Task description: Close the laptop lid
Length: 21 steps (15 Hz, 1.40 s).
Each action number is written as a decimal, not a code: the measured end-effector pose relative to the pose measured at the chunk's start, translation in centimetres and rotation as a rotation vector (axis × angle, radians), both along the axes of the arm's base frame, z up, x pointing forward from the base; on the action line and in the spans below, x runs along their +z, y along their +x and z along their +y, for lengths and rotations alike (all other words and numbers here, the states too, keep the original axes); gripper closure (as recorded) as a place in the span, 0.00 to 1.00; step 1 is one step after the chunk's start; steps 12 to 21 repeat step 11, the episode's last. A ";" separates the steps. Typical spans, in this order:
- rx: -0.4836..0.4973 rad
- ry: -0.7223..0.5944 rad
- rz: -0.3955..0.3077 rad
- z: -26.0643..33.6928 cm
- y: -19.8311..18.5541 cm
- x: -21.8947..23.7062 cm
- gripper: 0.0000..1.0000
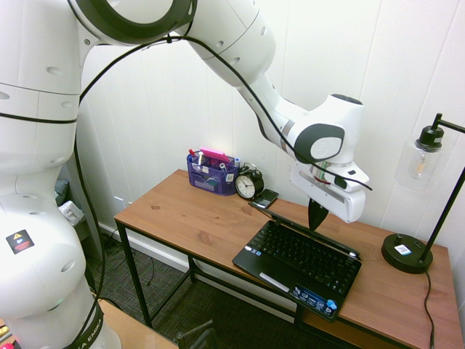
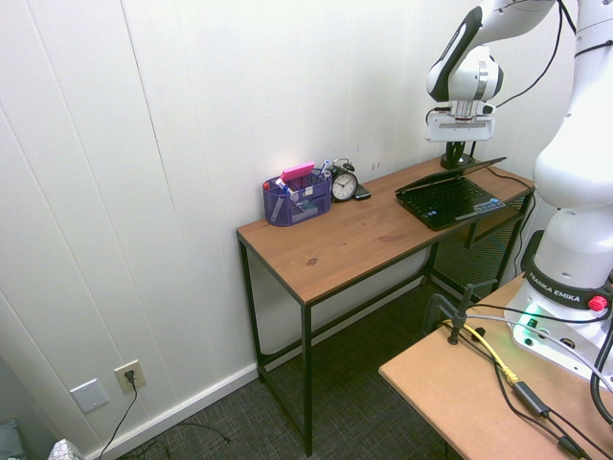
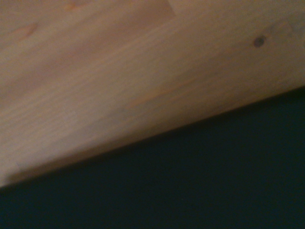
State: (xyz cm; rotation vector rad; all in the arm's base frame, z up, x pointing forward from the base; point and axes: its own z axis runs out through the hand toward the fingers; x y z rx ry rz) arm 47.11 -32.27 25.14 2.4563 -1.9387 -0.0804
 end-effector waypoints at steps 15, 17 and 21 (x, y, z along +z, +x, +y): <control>-0.017 0.030 0.068 -1.7 -3.9 -6.1 1.00; -0.017 0.030 0.068 -1.7 -3.9 -6.1 1.00; -0.017 0.030 0.068 -1.7 -3.9 -6.1 1.00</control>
